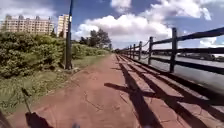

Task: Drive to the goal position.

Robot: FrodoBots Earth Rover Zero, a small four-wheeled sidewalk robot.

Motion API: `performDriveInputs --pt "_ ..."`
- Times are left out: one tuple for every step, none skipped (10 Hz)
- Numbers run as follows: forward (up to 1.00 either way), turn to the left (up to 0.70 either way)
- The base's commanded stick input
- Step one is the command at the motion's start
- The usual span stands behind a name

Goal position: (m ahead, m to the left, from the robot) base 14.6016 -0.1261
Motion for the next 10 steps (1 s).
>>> performDriveInputs --pt "0.85 0.0" --pt "0.85 0.0" --pt "0.85 0.0" --pt "0.85 0.0" --pt "0.85 0.0" --pt "0.85 0.0" --pt "0.85 0.0" --pt "0.85 0.0" --pt "0.85 0.0" --pt "0.85 0.0"
